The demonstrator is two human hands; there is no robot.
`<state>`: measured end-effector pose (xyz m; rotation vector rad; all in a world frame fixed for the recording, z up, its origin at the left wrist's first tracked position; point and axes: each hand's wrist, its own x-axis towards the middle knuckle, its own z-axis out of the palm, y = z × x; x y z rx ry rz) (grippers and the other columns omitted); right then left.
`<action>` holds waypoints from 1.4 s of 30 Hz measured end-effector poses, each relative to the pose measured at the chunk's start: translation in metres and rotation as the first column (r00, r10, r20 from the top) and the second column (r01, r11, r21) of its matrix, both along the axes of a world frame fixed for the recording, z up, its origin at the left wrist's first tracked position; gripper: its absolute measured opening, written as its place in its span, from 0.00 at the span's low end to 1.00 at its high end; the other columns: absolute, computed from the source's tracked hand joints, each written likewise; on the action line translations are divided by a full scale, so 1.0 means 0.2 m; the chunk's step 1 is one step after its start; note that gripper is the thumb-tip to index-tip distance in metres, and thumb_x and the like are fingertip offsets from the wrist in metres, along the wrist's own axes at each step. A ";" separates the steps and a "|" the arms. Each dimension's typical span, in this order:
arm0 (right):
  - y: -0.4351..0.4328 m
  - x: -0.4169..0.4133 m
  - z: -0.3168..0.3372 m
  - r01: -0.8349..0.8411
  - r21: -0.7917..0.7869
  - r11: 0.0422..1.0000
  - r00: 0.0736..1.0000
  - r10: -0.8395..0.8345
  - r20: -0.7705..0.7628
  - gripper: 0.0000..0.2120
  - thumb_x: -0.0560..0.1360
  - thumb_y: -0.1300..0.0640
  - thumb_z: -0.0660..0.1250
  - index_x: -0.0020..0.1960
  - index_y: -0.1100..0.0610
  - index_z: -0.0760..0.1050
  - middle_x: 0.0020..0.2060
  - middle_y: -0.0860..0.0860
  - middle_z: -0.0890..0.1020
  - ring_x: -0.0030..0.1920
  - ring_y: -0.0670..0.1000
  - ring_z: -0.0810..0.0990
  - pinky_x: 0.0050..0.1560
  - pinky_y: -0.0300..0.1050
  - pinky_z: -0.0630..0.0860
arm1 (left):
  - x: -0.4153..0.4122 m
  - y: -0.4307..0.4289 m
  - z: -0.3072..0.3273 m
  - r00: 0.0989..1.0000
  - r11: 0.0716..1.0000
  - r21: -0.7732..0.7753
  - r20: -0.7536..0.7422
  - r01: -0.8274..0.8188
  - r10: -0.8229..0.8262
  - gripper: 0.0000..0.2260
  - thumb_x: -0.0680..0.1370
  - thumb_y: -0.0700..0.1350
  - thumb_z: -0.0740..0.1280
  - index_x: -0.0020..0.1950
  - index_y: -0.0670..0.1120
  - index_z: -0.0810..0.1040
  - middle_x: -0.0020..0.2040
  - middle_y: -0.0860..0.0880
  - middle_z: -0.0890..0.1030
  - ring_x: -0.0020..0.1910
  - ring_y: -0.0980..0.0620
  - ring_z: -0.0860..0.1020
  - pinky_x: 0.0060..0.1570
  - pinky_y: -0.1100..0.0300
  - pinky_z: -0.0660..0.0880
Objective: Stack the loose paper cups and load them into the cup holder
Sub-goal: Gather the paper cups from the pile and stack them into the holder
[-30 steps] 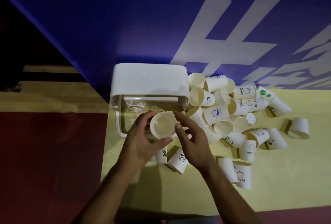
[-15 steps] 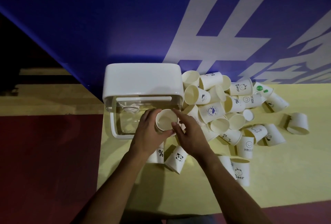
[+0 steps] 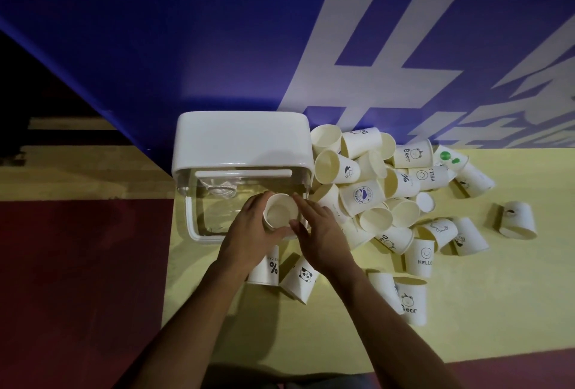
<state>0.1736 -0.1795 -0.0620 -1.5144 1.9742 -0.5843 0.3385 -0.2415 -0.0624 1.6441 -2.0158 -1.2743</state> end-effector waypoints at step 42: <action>0.76 -2.37 -0.36 0.849 0.419 0.321 0.294 -0.947 0.129 0.39 0.66 0.34 0.76 0.63 0.62 0.72 0.56 0.57 0.76 0.51 0.61 0.80 0.51 0.56 0.81 | -2.46 0.43 0.12 0.854 0.845 -0.144 0.169 0.515 -0.492 0.27 0.76 0.56 0.71 0.72 0.51 0.70 0.68 0.53 0.72 0.66 0.52 0.71 0.62 0.52 0.73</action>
